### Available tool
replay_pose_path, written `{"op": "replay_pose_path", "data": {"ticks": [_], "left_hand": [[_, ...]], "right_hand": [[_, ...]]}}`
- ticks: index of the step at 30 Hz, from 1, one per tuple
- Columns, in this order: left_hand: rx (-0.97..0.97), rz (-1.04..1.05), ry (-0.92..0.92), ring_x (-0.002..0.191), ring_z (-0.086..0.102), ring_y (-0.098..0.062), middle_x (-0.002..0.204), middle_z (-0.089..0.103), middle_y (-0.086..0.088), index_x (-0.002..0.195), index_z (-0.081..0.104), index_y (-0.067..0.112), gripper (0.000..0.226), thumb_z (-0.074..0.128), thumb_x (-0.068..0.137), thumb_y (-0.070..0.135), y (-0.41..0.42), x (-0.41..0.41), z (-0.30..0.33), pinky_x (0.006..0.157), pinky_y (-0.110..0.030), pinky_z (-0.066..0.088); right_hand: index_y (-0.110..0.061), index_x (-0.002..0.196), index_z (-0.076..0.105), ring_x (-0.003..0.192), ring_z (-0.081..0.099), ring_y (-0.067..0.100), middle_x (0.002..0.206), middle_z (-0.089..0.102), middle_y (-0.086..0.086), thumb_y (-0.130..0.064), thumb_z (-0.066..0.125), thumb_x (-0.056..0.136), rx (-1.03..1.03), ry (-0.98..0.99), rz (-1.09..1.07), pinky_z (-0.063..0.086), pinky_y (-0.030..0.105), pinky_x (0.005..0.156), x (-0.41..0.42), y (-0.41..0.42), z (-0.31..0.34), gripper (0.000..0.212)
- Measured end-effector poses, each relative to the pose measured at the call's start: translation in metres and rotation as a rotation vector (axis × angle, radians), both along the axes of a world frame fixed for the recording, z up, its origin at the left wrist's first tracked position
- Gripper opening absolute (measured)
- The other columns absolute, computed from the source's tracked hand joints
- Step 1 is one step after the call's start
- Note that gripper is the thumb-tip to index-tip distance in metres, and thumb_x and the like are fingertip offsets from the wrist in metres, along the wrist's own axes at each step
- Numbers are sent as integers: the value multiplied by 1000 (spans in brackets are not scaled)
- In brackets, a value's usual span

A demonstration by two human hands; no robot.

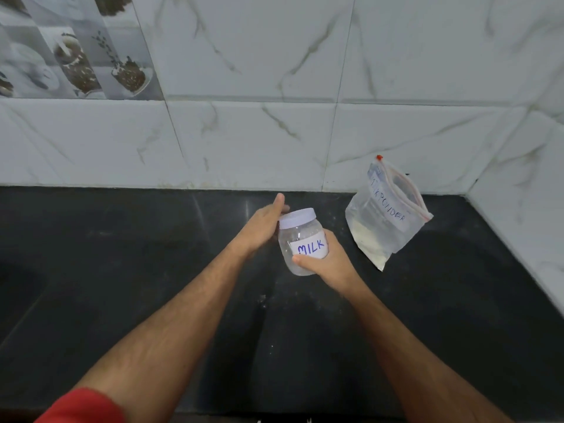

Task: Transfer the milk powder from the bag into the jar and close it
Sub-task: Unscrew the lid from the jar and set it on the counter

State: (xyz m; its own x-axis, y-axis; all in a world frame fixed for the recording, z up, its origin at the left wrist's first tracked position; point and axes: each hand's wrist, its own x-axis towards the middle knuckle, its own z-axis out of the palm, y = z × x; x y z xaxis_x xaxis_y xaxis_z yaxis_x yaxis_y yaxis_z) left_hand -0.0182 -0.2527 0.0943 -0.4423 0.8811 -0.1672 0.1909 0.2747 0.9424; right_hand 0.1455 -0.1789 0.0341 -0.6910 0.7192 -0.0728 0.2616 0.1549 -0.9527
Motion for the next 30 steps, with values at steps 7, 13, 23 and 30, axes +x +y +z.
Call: {"op": "replay_pose_path", "data": {"ticks": [7,13,23,30], "left_hand": [[38,-320,106,99,67,-6,115,71,-2,127,63,20,39,69,91,33,45,23,29,87,-18,51],[151,-284,-41,83,71,-9,97,71,-12,118,66,11,32,74,86,14,70,38,38,84,-28,56],[180,-124,34,69,62,-21,77,66,-12,87,59,17,14,70,81,21,87,58,47,66,-32,49],[78,-8,167,85,73,-25,94,74,-6,100,58,27,37,72,72,48,91,63,47,80,-40,57]], "right_hand": [[-25,121,55,107,66,21,111,66,0,-40,85,69,-168,86,29,60,28,77,30,19,24,62],[-30,118,57,110,66,24,114,68,1,-23,82,81,-318,168,57,61,41,83,45,30,43,46],[-24,121,48,93,63,12,103,62,-10,-30,87,70,106,53,-175,50,15,64,36,40,50,65],[-29,126,41,94,60,4,105,55,-22,-38,91,64,190,50,-220,46,10,67,30,36,43,80]]}}
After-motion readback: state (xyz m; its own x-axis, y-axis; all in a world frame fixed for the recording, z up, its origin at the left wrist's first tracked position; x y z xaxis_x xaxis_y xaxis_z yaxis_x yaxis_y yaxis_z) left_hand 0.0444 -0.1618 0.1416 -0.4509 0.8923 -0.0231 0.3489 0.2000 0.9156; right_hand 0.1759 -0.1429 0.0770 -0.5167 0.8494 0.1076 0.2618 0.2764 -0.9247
